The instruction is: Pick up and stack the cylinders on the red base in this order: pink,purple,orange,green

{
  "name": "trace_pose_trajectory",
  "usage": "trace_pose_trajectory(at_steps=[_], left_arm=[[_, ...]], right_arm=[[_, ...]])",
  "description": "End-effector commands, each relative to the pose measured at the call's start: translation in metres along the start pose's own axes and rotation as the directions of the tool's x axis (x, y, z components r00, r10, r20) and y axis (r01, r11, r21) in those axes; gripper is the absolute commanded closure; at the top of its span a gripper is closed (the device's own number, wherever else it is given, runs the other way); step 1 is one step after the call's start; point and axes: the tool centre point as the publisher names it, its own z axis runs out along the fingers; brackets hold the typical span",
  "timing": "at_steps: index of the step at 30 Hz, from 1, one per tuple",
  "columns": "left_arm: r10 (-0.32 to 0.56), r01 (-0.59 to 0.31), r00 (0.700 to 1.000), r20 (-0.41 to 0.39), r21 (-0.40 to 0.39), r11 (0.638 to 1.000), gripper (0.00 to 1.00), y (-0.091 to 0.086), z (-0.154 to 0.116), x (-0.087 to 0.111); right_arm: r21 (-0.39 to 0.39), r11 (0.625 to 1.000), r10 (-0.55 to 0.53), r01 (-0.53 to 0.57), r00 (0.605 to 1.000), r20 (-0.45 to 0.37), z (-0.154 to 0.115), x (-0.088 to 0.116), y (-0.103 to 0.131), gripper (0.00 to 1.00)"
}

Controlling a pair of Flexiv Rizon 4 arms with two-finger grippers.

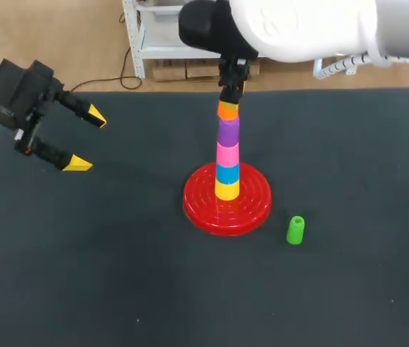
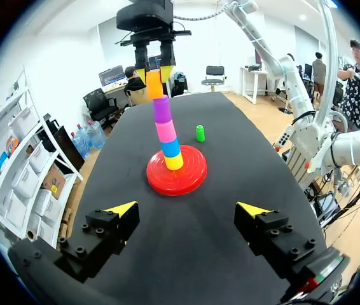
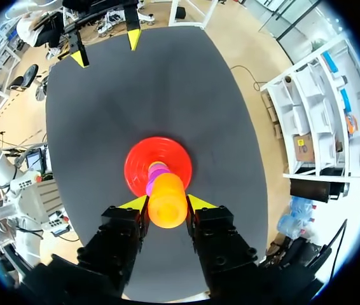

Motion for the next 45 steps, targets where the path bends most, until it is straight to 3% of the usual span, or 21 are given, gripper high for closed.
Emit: trace_pose_trajectory(at_steps=[1, 45], left_arm=[[0.002, -0.002, 1.000, 0.002, 0.001, 1.000, 0.00, 0.0008, 0.0002, 0.0011], [0.002, -0.002, 1.000, 0.002, 0.001, 1.000, 0.00, 0.0008, 0.0002, 0.0011]], right_arm=[[0.009, 1.000, -0.002, 0.002, 1.000, 0.009, -0.0020, 0.0035, 0.0039, 1.00], [0.002, 1.000, -0.005, 0.005, 1.000, 0.017, 0.0027, 0.0038, 0.0043, 1.00]])
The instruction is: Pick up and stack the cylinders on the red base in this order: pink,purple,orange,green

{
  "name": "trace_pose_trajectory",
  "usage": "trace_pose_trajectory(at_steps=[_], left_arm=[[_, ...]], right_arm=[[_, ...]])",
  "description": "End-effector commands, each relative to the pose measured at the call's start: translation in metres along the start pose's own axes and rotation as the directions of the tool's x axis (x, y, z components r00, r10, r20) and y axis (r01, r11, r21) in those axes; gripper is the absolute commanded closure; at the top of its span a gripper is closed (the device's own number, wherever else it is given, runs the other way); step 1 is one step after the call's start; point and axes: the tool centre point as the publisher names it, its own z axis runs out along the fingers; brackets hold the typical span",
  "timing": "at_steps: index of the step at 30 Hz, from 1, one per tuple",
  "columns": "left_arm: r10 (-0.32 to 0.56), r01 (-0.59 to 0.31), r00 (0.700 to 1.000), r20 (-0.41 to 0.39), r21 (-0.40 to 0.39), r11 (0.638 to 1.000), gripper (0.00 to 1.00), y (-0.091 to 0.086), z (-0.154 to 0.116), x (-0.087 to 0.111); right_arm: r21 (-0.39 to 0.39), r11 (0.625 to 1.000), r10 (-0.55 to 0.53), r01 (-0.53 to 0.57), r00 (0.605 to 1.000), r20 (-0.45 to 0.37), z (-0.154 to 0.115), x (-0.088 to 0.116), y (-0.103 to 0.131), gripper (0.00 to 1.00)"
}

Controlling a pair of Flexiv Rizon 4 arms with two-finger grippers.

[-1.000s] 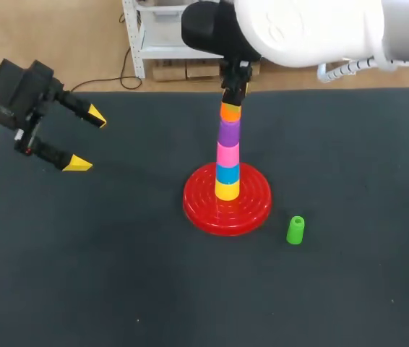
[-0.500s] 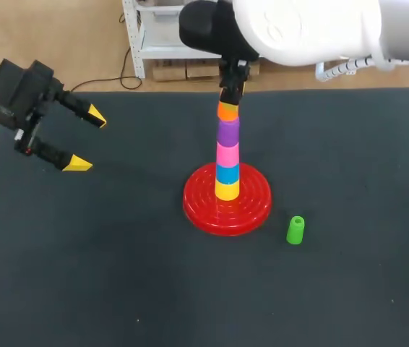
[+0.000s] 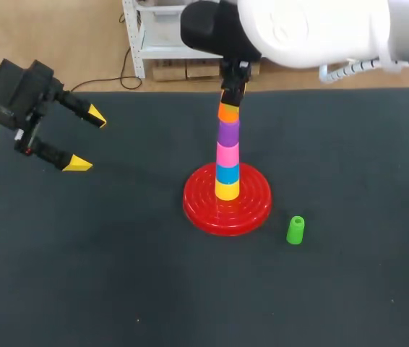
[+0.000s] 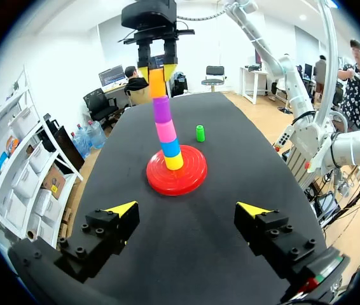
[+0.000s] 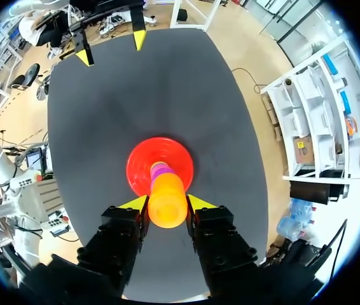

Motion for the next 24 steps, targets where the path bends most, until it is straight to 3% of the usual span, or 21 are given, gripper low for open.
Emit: trace_pose_trajectory(at_steps=[1, 12, 24], left_arm=[[0.002, -0.002, 1.000, 0.002, 0.001, 1.000, 0.00, 0.0008, 0.0002, 0.0011], [0.002, -0.002, 1.000, 0.002, 0.001, 1.000, 0.00, 0.0008, 0.0002, 0.0011], [0.002, -0.002, 1.000, 0.002, 0.001, 1.000, 0.00, 0.0008, 0.0002, 0.0011]], right_arm=[[0.001, 1.000, 0.004, -0.004, 1.000, 0.006, 0.0031, 0.0003, -0.0017, 1.00], [-0.012, 1.000, 0.009, -0.009, 1.000, -0.002, 0.0098, -0.0009, -0.0042, 1.00], [0.006, 1.000, 0.014, -0.014, 1.000, 0.020, 0.0002, 0.0023, -0.0024, 1.00]])
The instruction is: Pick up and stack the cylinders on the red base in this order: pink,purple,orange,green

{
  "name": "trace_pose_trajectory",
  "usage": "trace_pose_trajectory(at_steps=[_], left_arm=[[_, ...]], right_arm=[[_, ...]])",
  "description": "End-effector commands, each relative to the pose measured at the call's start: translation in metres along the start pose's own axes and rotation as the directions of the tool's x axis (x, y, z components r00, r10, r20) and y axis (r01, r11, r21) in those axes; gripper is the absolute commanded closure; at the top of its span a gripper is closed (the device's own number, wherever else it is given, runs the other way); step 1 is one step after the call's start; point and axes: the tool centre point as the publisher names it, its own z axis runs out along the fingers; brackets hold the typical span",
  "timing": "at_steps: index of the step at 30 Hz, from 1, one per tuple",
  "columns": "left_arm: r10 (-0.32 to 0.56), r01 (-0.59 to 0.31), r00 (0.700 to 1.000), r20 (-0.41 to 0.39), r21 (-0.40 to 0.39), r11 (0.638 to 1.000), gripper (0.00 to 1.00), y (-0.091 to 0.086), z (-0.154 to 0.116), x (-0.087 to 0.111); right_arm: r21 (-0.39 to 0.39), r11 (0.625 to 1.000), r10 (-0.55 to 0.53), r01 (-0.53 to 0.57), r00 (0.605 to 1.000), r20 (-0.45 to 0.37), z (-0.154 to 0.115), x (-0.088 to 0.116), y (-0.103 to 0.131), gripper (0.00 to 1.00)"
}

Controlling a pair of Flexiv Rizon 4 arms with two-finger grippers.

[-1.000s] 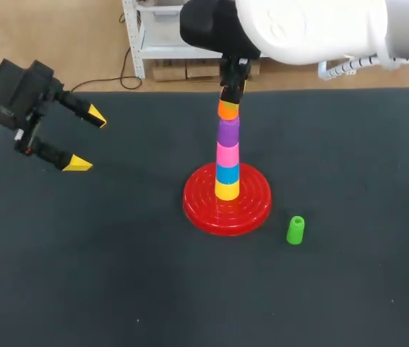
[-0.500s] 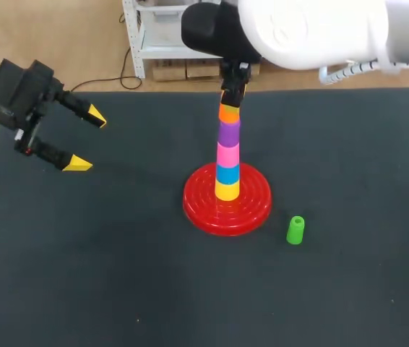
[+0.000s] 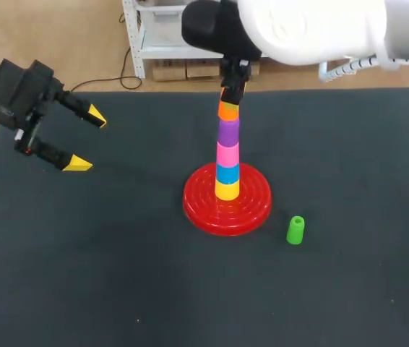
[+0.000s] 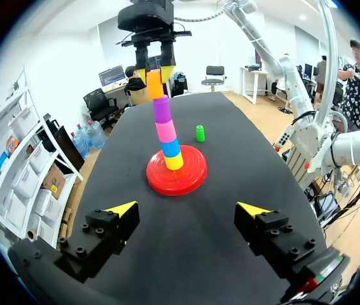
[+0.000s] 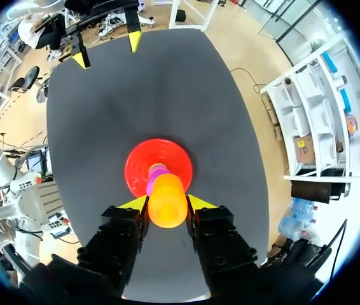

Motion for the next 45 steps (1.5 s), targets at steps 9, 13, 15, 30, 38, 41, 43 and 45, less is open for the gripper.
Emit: trace_pose_trajectory(at_steps=[9, 13, 15, 30, 38, 41, 43, 45], left_arm=[[0.002, -0.002, 1.000, 0.002, 0.001, 1.000, 0.00, 0.001, 0.000, 0.001], [0.002, -0.002, 1.000, 0.002, 0.001, 1.000, 0.00, 0.001, 0.000, 0.001], [0.002, -0.002, 1.000, 0.002, 0.001, 1.000, 0.00, 0.001, 0.000, 0.001], [0.002, -0.002, 1.000, 0.002, 0.001, 1.000, 0.00, 0.001, 0.000, 0.001], [0.002, -0.002, 1.000, 0.002, 0.001, 1.000, 0.00, 0.001, 0.000, 0.001], [0.002, -0.002, 1.000, 0.002, 0.001, 1.000, 0.00, 0.001, 0.000, 0.001], [0.002, -0.002, 1.000, 0.002, 0.001, 1.000, 0.00, 0.001, 0.000, 0.001], [0.002, -0.002, 1.000, 0.002, 0.001, 1.000, 0.00, 0.001, 0.000, 0.001]], right_arm=[[0.006, 1.000, -0.001, 0.001, 1.000, 0.012, 0.000, 0.005, 0.005, 1.00], [0.005, 1.000, 0.003, -0.003, 1.000, 0.010, 0.002, 0.006, 0.004, 1.00], [0.003, 1.000, 0.005, -0.005, 1.000, 0.010, 0.003, 0.006, 0.004, 1.00], [-0.004, 1.000, 0.011, -0.011, 1.000, 0.014, 0.005, 0.006, 0.005, 1.00], [-0.006, 1.000, 0.013, -0.013, 1.000, 0.019, 0.005, 0.006, 0.006, 1.00], [-0.010, 1.000, 0.013, -0.013, 1.000, 0.017, 0.007, 0.006, 0.007, 1.00], [-0.012, 1.000, 0.014, -0.014, 1.000, 0.016, 0.009, 0.005, 0.007, 1.00], [-0.012, 1.000, 0.014, -0.014, 1.000, 0.016, 0.010, 0.004, 0.007, 1.00]])
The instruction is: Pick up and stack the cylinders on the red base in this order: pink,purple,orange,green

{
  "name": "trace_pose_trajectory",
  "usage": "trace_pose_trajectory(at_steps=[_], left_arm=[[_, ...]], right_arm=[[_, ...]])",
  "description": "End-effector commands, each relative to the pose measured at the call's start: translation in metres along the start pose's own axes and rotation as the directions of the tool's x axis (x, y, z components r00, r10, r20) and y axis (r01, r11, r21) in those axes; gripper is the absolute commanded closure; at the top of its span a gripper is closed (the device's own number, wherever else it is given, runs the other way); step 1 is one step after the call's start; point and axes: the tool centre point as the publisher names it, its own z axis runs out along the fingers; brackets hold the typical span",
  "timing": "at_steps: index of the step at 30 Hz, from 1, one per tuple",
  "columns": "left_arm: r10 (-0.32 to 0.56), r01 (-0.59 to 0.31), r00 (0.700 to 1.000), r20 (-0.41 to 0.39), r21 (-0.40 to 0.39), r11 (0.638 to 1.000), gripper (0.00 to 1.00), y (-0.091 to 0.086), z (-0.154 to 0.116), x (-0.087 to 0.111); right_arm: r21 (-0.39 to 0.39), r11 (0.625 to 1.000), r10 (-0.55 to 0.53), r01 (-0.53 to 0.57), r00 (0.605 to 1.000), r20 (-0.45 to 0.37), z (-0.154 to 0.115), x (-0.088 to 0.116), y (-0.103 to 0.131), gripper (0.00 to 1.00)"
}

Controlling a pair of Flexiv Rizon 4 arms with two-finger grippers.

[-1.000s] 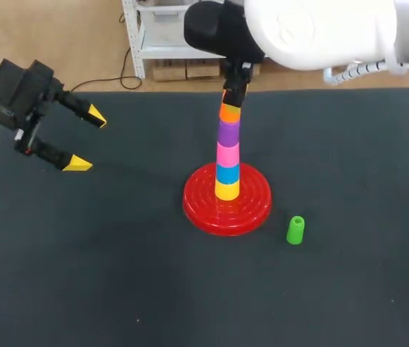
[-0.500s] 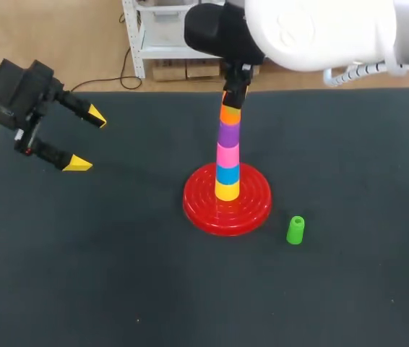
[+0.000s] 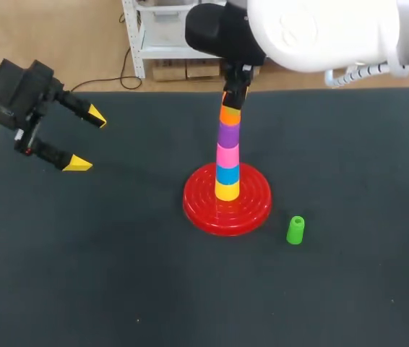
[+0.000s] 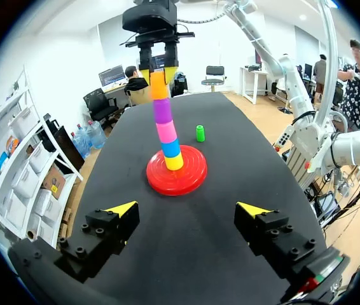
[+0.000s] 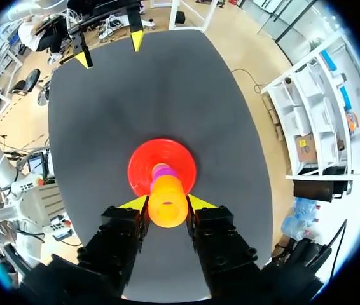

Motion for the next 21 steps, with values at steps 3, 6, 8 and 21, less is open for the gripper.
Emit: trace_pose_trajectory(at_steps=[3, 6, 8, 21], left_arm=[[0.002, -0.002, 1.000, 0.002, 0.001, 1.000, 0.00, 0.001, 0.000, 0.001], [0.002, -0.002, 1.000, 0.002, 0.001, 1.000, 0.00, 0.001, 0.000, 0.001], [0.002, -0.002, 1.000, 0.002, 0.001, 1.000, 0.00, 0.001, 0.000, 0.001], [0.002, -0.002, 1.000, 0.002, 0.001, 1.000, 0.00, 0.001, 0.000, 0.001]], right_arm=[[0.012, 1.000, 0.002, -0.002, 1.000, -0.004, 0.007, 0.000, 0.001, 1.00], [0.014, 1.000, 0.001, -0.001, 1.000, -0.005, 0.008, -0.001, 0.002, 1.00], [0.013, 1.000, 0.000, 0.000, 1.000, -0.005, 0.009, -0.001, 0.002, 1.00], [0.005, 1.000, -0.011, 0.011, 0.999, -0.052, 0.017, -0.003, 0.002, 1.00]])
